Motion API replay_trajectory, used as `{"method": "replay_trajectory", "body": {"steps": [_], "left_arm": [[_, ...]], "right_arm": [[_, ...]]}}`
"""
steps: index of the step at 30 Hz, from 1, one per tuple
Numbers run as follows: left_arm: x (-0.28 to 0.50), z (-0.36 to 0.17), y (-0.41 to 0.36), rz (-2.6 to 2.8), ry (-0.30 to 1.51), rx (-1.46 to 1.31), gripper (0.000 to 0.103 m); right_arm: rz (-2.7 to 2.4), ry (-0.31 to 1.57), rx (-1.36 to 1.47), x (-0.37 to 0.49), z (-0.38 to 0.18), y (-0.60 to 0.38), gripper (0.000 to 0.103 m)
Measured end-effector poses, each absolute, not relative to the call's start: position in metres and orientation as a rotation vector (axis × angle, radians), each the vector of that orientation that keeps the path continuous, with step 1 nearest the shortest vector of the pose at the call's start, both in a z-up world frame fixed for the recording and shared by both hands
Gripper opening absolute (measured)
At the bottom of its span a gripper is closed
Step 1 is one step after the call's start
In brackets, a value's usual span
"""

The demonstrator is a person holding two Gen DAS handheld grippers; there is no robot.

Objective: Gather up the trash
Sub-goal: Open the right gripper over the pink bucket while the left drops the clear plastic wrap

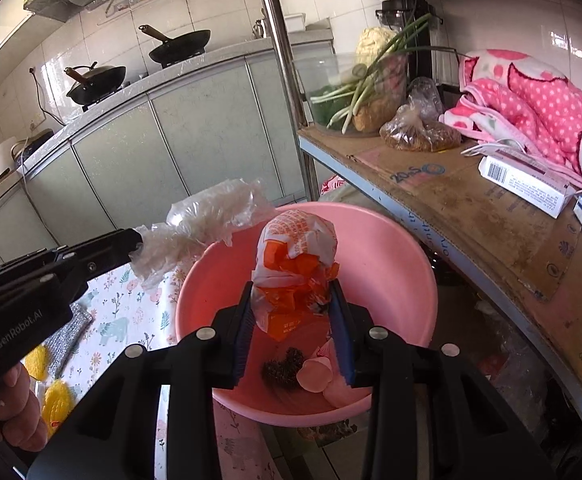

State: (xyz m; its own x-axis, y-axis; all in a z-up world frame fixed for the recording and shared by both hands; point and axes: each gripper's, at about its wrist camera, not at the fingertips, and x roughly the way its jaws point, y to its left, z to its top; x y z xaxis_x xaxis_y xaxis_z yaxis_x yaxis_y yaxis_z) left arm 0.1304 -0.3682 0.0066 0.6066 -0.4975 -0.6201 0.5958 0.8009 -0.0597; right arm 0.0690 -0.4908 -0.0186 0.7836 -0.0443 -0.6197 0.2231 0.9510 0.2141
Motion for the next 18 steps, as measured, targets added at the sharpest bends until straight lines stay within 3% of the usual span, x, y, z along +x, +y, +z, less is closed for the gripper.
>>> {"method": "replay_trajectory", "body": {"steps": [5,11,18], "left_arm": [[0.131,-0.002,-0.372,-0.648,0.689,0.176,0.012],[0.137,-0.003,-0.369,-0.658,0.735,0.131,0.022],[0.134,0.006,-0.36,-0.651,0.728,0.102,0.022]], "right_arm": [[-0.155,0.698,0.304,0.076,-0.03,-0.493,0.038],[-0.167,0.725,0.35,0.078,-0.039,-0.499,0.05],[-0.162,0.713,0.345,0.074,-0.034,-0.499,0.05]]}}
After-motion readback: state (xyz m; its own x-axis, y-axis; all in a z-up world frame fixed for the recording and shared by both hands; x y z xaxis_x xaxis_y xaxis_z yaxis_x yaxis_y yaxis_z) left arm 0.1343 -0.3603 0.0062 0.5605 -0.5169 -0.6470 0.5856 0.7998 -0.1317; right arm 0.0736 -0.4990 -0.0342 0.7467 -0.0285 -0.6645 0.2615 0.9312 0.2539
